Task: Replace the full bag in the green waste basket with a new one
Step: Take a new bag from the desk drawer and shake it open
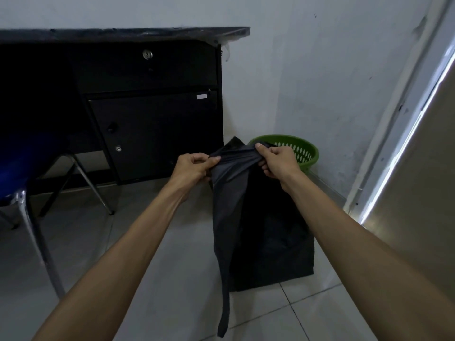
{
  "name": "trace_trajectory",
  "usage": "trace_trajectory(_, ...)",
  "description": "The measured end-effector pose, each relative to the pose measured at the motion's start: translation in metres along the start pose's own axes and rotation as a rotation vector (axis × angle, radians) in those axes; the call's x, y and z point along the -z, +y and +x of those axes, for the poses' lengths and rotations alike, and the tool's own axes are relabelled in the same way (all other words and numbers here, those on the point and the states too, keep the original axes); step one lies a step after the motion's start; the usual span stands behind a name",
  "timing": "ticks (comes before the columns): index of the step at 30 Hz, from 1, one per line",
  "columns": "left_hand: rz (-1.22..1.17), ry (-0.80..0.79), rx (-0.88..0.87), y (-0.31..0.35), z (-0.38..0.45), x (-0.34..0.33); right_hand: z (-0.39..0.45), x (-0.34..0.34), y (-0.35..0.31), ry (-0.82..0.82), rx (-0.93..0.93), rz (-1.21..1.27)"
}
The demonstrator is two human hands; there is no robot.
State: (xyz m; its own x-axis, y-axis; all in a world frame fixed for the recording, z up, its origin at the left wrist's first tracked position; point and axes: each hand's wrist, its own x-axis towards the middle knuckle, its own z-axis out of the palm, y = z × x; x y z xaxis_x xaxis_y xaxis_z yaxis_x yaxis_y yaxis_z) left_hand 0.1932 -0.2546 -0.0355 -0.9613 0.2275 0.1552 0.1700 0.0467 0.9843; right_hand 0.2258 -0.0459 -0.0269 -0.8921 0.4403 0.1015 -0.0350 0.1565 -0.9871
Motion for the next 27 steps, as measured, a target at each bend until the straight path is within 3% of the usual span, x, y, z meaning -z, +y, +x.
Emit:
trace_trajectory(7,-0.043,0.067,-0.004,-0.006,0.001,0.004,-0.001,0.004,0.001,-0.061,0.031,0.022)
trace_trajectory(9,-0.053,0.058,-0.014,-0.008,0.003,0.008,-0.001,0.007,0.001,-0.004,0.083,0.042)
trace_trajectory(11,-0.058,0.027,-0.009,-0.008,0.003,0.014,0.008,0.017,0.011,0.156,0.181,-0.107)
trace_trajectory(12,-0.059,0.004,0.002,-0.008,0.004,0.018,0.012,0.023,0.019,0.151,0.199,-0.262)
trace_trajectory(14,-0.053,-0.045,0.006,-0.007,0.005,0.026,0.016,0.026,0.044,-0.074,0.148,-0.455)
trace_trajectory(16,-0.065,-0.053,-0.002,-0.006,0.007,0.033,0.015,0.023,0.069,-0.255,0.029,-0.491)
trace_trajectory(21,-0.101,-0.029,0.001,0.001,0.003,0.045,0.010,0.008,0.091,-0.215,0.071,-0.680)
trace_trajectory(24,-0.079,-0.051,0.010,0.002,0.000,0.049,0.007,-0.007,0.101,-0.303,0.039,-0.578)
trace_trajectory(27,-0.045,-0.014,-0.023,0.003,0.000,0.054,0.006,-0.020,0.114,-0.329,0.028,-0.721)
